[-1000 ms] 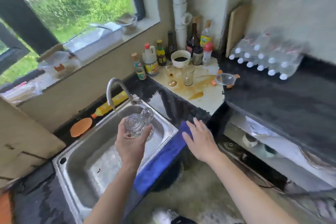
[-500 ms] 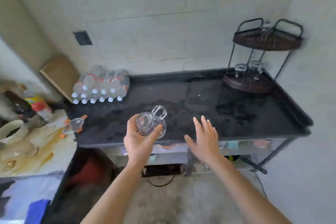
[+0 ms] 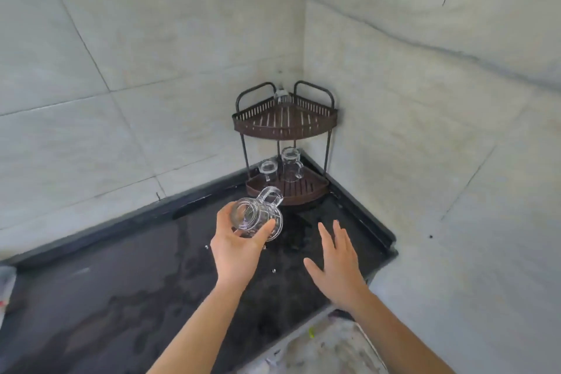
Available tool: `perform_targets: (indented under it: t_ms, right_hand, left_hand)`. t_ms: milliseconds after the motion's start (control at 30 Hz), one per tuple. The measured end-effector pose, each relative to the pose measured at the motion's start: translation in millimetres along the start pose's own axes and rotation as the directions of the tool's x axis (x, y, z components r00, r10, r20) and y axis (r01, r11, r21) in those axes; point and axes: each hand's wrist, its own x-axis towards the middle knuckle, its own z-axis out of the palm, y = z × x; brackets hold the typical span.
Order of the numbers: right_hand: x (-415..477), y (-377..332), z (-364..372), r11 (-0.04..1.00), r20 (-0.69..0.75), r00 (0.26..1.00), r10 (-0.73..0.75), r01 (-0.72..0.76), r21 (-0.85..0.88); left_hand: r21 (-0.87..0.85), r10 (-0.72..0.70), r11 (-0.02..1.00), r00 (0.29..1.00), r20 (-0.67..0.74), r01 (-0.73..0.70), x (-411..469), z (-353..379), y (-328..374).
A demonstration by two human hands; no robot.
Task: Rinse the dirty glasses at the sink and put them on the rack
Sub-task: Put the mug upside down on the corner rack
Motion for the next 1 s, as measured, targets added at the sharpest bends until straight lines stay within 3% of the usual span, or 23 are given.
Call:
perform_targets:
  t_ms: [200,300,433,667,833,1000]
  right_hand:
    - [130.5,-6.6,-80.5,0.999,-0.124,0.992,-0.017,0.012,-0.042]
    - [176.3,-11.9,-107.0,0.999,-0.165,0.986,-0.035,0.032,-0.020]
    - [229.2,-25.0,-121.2,0.985,-0.182,0.968,-0.171,0.162,-0.064]
    - [300.4,-43.2,-122.5,0.873,0.041,0.926,-0.375,0.368,-0.321]
    - [300.6,-37.7,-117.2,0.842,0.019,0.909,-0.416,0.393,-0.371]
    - [296.9,-39.6,-122.3,0.831,0.059,0.907,-0.418,0.407,-0.379]
  left_hand:
    - [0.034,0.157,0.987,0.986,0.053,-0.158,129.7,69.7,54.4]
    - [0.042,0.219,0.975,0.976,-0.004,-0.219,183.8,96.2,81.3]
    - [0.121,0.266,0.959,0.961,-0.072,-0.256,238.9,117.8,102.0]
    - [0.387,0.121,0.920,0.983,-0.135,-0.060,306.9,148.3,101.4]
    - [0.606,0.068,0.795,0.993,-0.100,0.007,332.6,158.7,82.1]
    - [0.619,0.036,0.782,0.988,-0.149,0.065,328.4,160.2,56.9]
